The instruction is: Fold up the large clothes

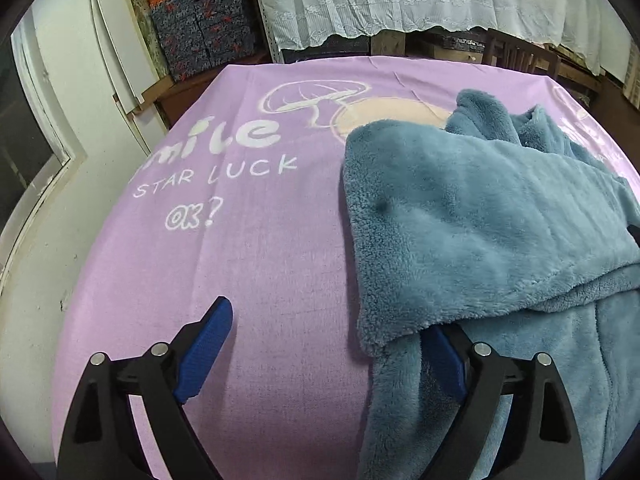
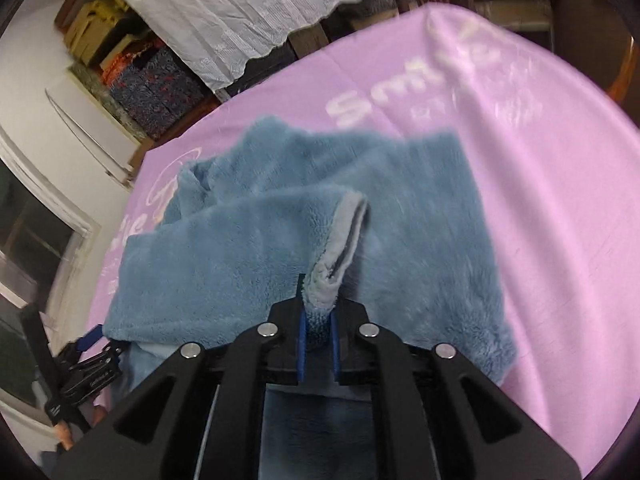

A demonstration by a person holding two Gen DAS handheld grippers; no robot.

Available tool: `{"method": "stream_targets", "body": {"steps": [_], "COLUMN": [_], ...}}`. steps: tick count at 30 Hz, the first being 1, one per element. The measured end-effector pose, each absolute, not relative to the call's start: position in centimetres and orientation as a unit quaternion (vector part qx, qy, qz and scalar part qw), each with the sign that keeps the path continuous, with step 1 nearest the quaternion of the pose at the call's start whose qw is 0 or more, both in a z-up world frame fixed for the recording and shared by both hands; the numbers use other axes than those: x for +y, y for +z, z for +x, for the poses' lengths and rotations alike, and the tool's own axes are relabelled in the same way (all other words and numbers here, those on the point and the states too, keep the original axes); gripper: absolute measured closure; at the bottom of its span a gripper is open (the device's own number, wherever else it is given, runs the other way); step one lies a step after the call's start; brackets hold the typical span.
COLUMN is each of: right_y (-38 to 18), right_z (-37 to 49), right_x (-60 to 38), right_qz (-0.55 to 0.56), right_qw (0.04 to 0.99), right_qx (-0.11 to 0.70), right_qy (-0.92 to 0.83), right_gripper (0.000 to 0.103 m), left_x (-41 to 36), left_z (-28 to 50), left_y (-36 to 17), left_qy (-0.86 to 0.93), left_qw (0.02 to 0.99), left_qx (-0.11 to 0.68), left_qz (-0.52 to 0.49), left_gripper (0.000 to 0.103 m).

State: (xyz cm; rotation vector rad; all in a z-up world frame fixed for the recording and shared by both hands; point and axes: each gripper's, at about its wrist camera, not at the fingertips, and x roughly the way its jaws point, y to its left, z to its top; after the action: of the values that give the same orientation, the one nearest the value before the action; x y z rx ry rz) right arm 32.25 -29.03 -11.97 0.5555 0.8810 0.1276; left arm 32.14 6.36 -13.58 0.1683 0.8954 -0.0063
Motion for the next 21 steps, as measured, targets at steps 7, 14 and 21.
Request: {"method": "stream_targets", "body": {"steps": [7,14,21], "right_y": [-11.7,-10.4,-10.1], "right_z": [31.8,30.3,29.5], "right_x": [-28.6,-30.4,-31.5], "right_qz": [0.249,0.253,0.274], "right_qw": [0.874,0.886,0.888], "right_qx": [0.413,0.385,0.367], "right_qy": [0.062,0.043,0.045], "right_gripper": [0.092,0.080,0.078], "left_x": [6.5,7.4,7.7], "left_z": [32.2,31.5,30.7], "left_y": [-13.5,-12.4,-11.6], "left_qy": [-0.003,-0.008,-0.009], "left_qw": [0.898,0.902,0.911], "left_qx": [0.432,0.426,0.410], "left_qz": [0.081,0.061,0.048], "left_gripper": [0.012,0.012,0.012]}}
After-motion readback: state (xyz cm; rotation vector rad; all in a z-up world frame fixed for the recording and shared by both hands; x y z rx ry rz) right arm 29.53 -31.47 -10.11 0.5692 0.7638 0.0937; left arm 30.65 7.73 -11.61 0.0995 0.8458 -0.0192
